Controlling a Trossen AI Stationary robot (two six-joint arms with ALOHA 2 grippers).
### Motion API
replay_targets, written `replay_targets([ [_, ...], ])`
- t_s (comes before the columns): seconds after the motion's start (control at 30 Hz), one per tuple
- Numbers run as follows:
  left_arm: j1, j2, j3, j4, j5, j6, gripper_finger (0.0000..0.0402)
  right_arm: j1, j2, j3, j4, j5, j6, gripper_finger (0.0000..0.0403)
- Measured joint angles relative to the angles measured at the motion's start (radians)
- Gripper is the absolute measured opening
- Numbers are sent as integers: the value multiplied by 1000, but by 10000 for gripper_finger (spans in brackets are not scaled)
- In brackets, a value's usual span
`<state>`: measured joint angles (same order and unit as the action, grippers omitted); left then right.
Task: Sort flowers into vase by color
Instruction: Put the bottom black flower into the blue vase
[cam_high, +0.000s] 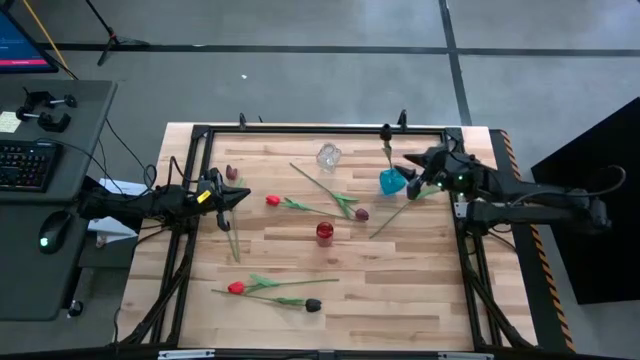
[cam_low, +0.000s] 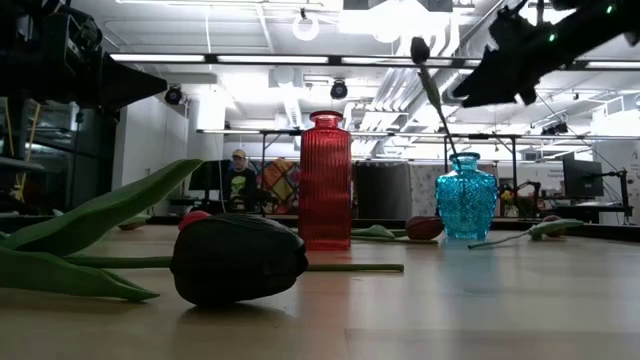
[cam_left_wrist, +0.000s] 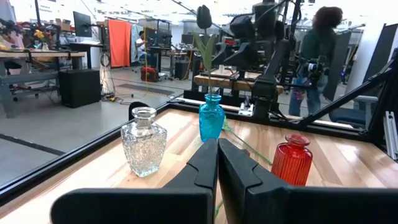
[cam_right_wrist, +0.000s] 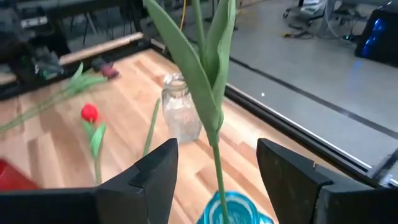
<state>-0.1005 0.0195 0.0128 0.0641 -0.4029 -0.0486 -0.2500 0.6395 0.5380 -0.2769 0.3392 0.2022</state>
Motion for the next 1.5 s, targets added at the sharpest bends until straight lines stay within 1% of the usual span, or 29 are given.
replay_targets([
  [0.1,0,0,0,0,0,0,0,11,-8,79,-120,-38,1,209],
  [0.17,0,0,0,0,0,0,0,20,-6,122,-174,-85,10,209],
  [0.27,0,0,0,0,0,0,0,38,-5,149,-180,-180,64,209],
  [0.47,0,0,0,0,0,0,0,107,16,136,-151,-448,286,209],
  [0.53,0,0,0,0,0,0,0,147,42,135,-135,-499,377,209],
  [0.6,0,0,0,0,0,0,0,194,71,135,-91,-513,469,209],
  [0.7,0,0,0,0,0,0,0,269,127,135,48,-507,585,209],
  [0.77,0,0,0,1,0,0,0,318,171,135,177,-475,647,209],
  [0.87,0,0,0,2,1,-7,0,384,249,135,385,-362,717,209],
  [0.9,0,0,0,3,5,-31,0,402,278,135,463,-316,731,209],
  [0.97,0,0,0,35,42,-153,0,434,331,135,603,-230,752,209],
  [1.03,0,0,0,109,78,-326,0,459,383,135,745,-157,768,209],
  [1.1,0,0,0,204,98,-512,0,481,431,140,835,-99,779,209],
  [1.17,0,0,0,300,102,-626,0,500,471,171,850,-59,788,209],
  [1.27,0,0,0,393,113,-690,0,518,526,235,822,-47,767,209],
  [1.37,0,2,1,473,157,-740,0,531,579,306,755,-49,739,209],
  [1.4,0,16,13,471,182,-761,0,534,594,330,729,-53,727,209],
  [1.43,-1,40,39,435,216,-784,1,538,606,353,700,-60,711,209],
  [1.5,-12,100,114,283,306,-805,6,545,628,402,631,-71,684,209],
])
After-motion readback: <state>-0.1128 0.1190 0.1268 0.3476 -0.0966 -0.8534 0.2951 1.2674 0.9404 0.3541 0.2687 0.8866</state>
